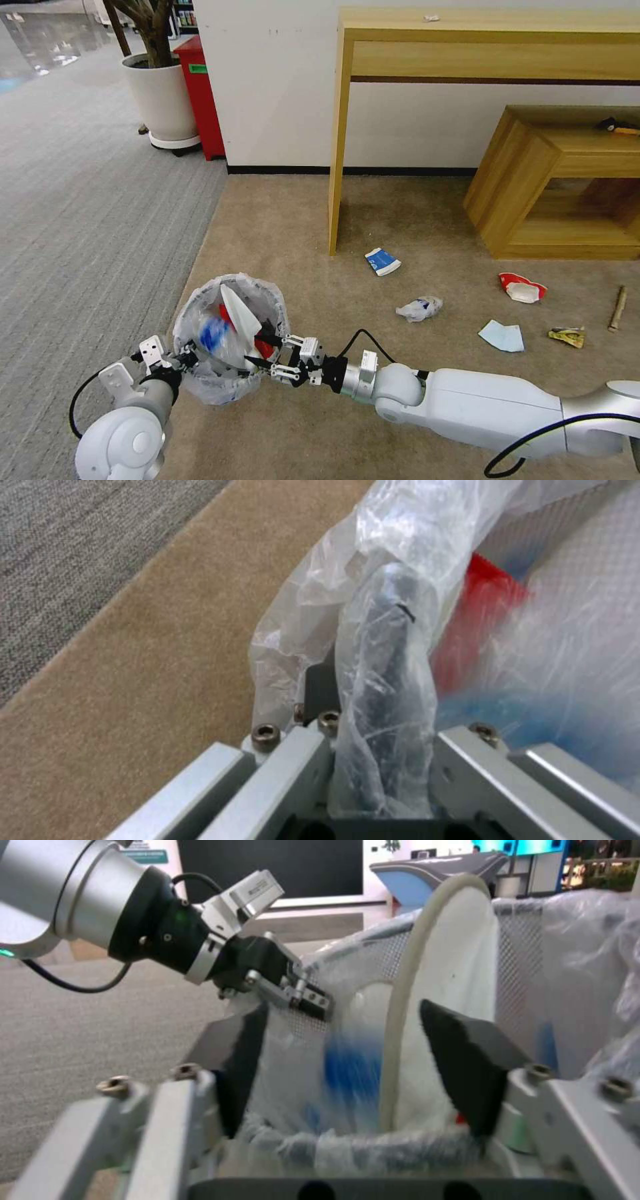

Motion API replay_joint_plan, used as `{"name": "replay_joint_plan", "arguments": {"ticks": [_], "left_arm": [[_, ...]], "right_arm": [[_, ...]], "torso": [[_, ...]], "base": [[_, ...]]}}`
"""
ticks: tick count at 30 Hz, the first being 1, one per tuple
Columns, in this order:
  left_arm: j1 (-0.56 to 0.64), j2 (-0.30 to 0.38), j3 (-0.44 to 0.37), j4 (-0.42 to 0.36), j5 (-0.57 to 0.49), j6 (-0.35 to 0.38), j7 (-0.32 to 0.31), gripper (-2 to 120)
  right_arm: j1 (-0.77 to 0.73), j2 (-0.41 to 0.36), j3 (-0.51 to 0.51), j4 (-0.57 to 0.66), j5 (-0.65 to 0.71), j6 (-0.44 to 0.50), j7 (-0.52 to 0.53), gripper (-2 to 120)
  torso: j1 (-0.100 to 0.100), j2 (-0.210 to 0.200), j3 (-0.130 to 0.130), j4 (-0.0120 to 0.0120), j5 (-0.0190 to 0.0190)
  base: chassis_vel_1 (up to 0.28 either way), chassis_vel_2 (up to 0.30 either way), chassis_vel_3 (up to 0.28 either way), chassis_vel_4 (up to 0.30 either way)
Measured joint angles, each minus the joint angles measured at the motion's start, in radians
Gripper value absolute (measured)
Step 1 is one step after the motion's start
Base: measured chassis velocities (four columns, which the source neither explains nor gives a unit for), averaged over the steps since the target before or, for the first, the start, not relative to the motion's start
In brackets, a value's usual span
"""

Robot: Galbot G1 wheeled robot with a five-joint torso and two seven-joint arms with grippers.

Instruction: Pick up the trash bin and place the garbage on the floor into it.

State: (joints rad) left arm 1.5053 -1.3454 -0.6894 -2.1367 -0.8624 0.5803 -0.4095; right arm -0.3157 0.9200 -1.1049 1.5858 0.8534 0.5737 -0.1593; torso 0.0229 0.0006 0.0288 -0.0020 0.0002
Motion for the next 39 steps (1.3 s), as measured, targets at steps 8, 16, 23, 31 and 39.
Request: {"name": "replay_joint_plan", "arguments": {"ticks": [8, 16, 23, 31, 39], "left_arm": [[0.004, -0.004, -0.001, 0.010, 0.003, 0.000, 0.000, 0], [0.004, -0.007, 0.003, 0.036, 0.021, -0.003, 0.005, 0], [0.010, 0.011, -0.016, 0.061, 0.027, -0.007, 0.008, 0], [0.013, 0.029, -0.029, 0.070, 0.024, -0.009, 0.010, 0], [0.013, 0.028, -0.019, 0.071, 0.032, -0.015, 0.018, 0]], "right_arm": [[0.005, 0.005, 0.035, 0.011, 0.014, -0.004, 0.002, 91], [-0.007, 0.023, 0.190, 0.038, 0.059, -0.048, 0.087, 100], [-0.079, -0.047, 0.364, 0.045, 0.055, -0.083, 0.139, 100], [-0.262, -0.136, 0.621, 0.020, -0.005, -0.123, 0.212, 100], [-0.475, -0.184, 0.870, -0.009, -0.151, -0.115, 0.285, 100]], "torso": [[0.000, 0.000, 0.000, 0.0000, 0.0000], [0.000, 0.000, 0.000, 0.0001, 0.0000], [0.000, 0.000, 0.000, 0.0000, 0.0002], [0.000, 0.000, 0.000, 0.0000, 0.0003], [0.000, 0.000, 0.000, -0.0001, 0.0002]], "base": [[0.000, 0.000, 0.000, 0.000], [0.000, 0.000, 0.000, 0.000], [0.000, 0.000, 0.000, 0.000], [0.000, 0.000, 0.000, 0.000], [0.000, 0.000, 0.000, 0.000]]}}
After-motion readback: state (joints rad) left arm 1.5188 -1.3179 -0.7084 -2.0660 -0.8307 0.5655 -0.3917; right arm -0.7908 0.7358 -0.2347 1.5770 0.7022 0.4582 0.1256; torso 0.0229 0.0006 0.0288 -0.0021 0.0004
